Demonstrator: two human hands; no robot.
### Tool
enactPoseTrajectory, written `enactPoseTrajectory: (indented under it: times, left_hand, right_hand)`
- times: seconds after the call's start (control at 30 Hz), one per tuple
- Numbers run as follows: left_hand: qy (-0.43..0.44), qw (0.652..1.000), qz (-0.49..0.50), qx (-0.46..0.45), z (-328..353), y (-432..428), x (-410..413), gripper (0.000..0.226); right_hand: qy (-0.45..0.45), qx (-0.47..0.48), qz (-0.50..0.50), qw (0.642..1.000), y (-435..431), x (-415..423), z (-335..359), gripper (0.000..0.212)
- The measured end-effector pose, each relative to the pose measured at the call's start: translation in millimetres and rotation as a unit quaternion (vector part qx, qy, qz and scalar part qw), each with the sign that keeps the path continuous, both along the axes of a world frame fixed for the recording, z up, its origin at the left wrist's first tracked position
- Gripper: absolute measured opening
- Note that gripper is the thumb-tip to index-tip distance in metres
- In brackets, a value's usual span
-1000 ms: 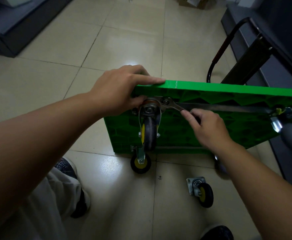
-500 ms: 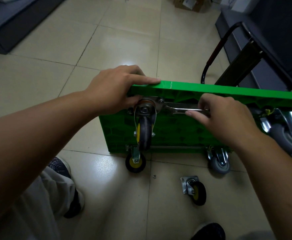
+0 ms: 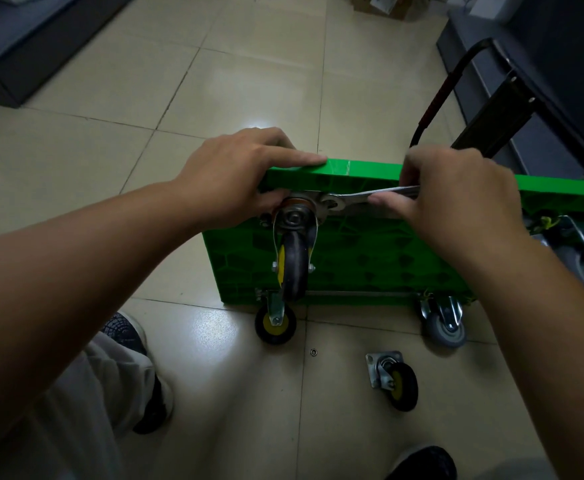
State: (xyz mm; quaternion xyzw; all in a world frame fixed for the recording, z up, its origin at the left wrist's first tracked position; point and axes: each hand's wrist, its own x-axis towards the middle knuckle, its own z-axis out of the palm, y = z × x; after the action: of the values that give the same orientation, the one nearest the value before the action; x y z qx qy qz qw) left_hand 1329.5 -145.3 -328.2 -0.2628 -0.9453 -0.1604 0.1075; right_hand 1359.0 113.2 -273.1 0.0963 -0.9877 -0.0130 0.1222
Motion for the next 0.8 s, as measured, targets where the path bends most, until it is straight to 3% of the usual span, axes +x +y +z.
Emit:
enactPoseTrajectory:
  times: [0.27, 0.47, 0.8]
  left_hand:
    - [0.002, 1.000, 0.002, -0.003, 0.3, 0.6, 2.0, 0.062]
    - [0.003, 1.000, 0.004, -0.002, -0.1, 0.4, 1.8, 0.062]
    - [-0.005, 1.000, 0.008, -0.007, 1.9, 1.1, 4.5, 0.060]
  right_hand:
    - [0.039, 0.094, -0.026, 0.994, -25.8, -8.9, 6.2, 0.041]
    - [0.040, 0.039, -0.010, 0.998, -12.9, -8.3, -1.9, 0.045]
    - [0.156, -0.067, 0.035, 0.985, 6.6, -1.6, -41.7, 0.045]
